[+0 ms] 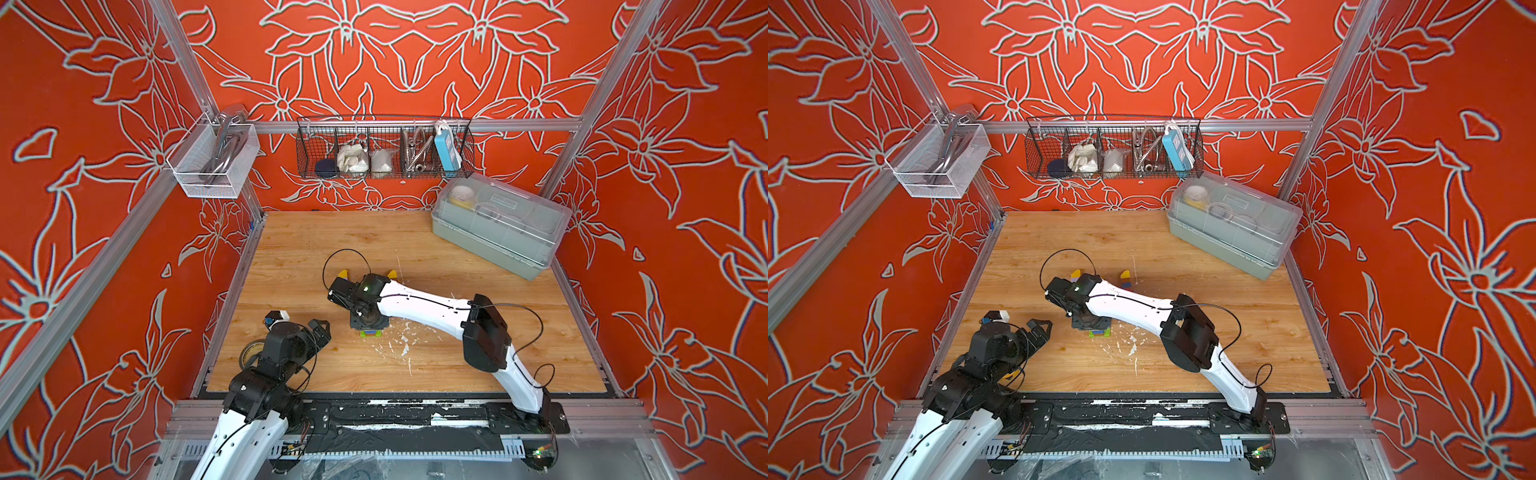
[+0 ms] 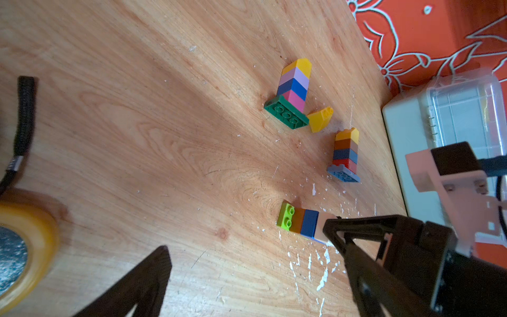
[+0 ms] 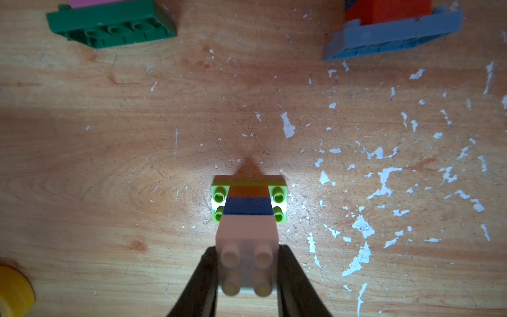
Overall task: Assemble the number 1 with lego
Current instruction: Assemble the lego brick with the lego brick.
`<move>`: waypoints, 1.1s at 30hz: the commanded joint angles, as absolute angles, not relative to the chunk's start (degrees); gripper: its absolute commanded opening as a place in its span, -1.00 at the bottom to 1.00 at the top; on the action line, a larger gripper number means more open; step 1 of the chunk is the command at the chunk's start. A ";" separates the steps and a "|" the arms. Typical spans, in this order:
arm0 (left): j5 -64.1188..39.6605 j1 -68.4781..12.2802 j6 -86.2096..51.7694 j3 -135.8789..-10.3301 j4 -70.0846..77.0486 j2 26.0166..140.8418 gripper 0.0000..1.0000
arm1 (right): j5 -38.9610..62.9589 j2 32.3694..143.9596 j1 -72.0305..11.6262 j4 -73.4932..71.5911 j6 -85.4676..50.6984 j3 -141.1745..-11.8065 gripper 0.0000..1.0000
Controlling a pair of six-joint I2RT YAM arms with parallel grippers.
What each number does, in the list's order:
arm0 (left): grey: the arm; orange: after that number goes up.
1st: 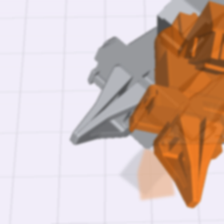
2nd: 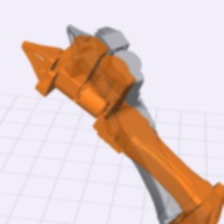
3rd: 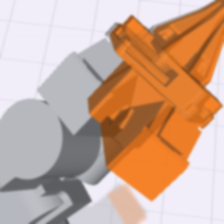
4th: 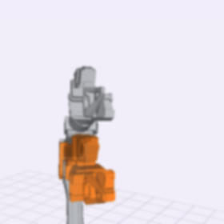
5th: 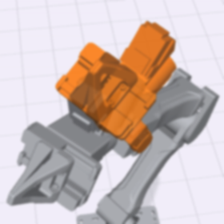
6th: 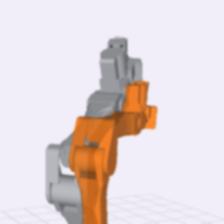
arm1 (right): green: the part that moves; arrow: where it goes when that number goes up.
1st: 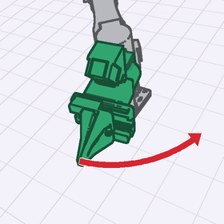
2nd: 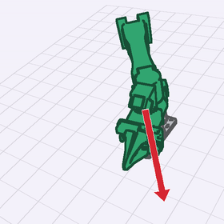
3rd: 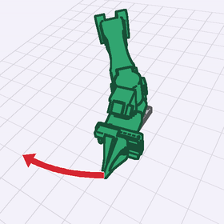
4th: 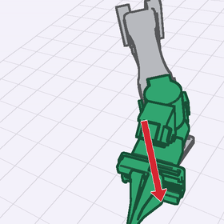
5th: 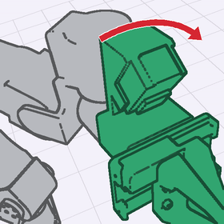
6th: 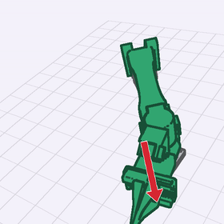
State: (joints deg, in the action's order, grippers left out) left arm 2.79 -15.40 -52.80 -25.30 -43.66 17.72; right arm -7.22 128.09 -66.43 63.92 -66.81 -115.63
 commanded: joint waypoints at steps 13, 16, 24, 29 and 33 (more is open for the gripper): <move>3.25 -15.73 -52.82 -26.30 -43.66 17.14 0.97 | -7.54 131.56 -66.08 65.94 -67.72 -111.96 -0.52; 3.25 -15.73 -52.82 -26.28 -43.59 17.14 0.97 | -6.66 131.61 -66.01 63.86 -67.63 -110.16 -0.55; 3.56 -15.71 -53.17 -24.71 -42.66 16.96 0.97 | -5.79 133.02 -66.01 64.33 -65.35 -111.22 -0.58; 3.44 -15.73 -52.86 -24.23 -42.10 16.95 0.97 | -6.52 133.55 -65.70 65.40 -64.94 -111.03 -0.59; 3.35 -15.73 -52.91 -24.08 -41.71 17.04 0.97 | -8.73 132.46 -65.13 67.13 -64.77 -109.46 -0.60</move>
State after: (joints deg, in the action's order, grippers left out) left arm 2.94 -15.44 -52.95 -24.56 -42.85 17.41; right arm -7.46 127.72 -66.22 62.13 -65.76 -113.60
